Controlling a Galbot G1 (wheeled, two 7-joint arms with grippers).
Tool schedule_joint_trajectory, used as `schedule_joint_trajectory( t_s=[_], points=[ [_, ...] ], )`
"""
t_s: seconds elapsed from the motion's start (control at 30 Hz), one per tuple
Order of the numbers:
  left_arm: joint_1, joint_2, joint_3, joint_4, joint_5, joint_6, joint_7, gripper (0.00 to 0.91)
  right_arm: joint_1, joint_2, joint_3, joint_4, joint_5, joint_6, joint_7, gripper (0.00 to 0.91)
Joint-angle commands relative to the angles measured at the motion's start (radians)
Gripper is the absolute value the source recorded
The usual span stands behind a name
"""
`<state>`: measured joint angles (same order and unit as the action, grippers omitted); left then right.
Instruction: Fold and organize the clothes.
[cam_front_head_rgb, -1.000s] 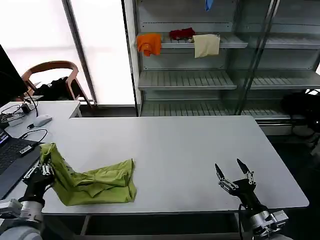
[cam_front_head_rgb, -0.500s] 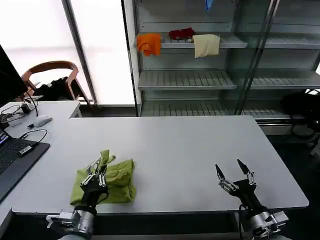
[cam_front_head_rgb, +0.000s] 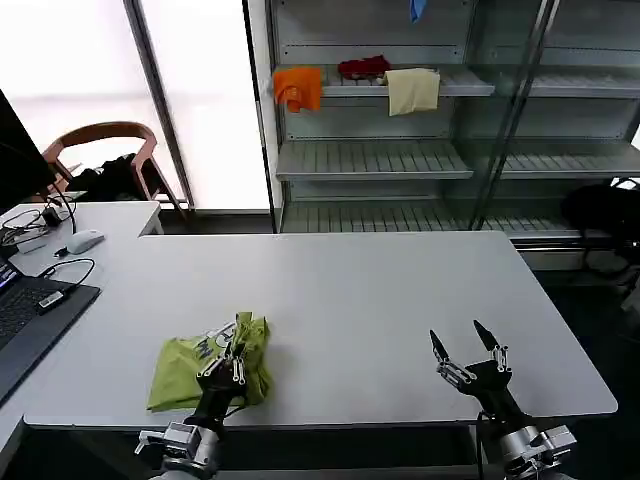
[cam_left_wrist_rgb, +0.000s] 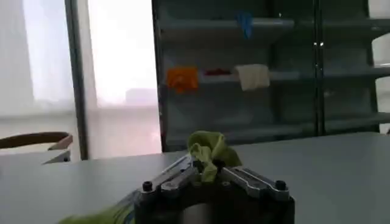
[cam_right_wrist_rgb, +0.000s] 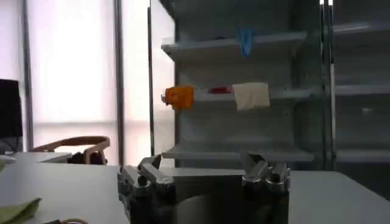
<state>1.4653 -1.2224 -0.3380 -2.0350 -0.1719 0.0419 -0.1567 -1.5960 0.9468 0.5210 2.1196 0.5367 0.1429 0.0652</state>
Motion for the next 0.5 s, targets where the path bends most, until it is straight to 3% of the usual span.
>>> schedule_joint_trajectory(
  t_s=[0.03, 0.2, 0.27, 0.3, 0.33, 0.37, 0.5],
  points=[
    [-0.021, 0.011, 0.001, 0.068, 0.026, -0.012, 0.007, 0.01, 0.0, 0.001, 0.0, 0.0, -0.001, 0.001, 0.0, 0.907],
    [-0.02, 0.024, -0.018, 0.07, 0.023, -0.009, 0.015, 0.01, 0.007, 0.003, -0.01, -0.002, -0.002, -0.001, 0.0, 0.907],
    [-0.023, 0.025, -0.018, 0.082, 0.037, -0.009, 0.015, 0.081, 0.01, 0.004, -0.015, -0.002, -0.004, -0.002, 0.0, 0.907],
    [-0.027, 0.024, -0.017, 0.09, 0.045, -0.009, 0.015, 0.171, 0.011, 0.004, -0.017, -0.002, -0.006, -0.001, 0.0, 0.907],
    [-0.035, 0.023, -0.015, 0.096, 0.054, -0.008, 0.012, 0.322, 0.011, 0.004, -0.018, -0.002, -0.007, -0.002, 0.0, 0.907],
    [-0.04, 0.022, -0.014, 0.101, 0.065, -0.006, 0.006, 0.907, 0.01, 0.005, -0.019, -0.002, -0.009, -0.001, 0.001, 0.907],
    [-0.053, 0.021, 0.001, 0.102, 0.11, 0.008, -0.009, 0.907, 0.009, 0.004, -0.016, -0.002, -0.009, -0.001, 0.001, 0.907]
  ],
)
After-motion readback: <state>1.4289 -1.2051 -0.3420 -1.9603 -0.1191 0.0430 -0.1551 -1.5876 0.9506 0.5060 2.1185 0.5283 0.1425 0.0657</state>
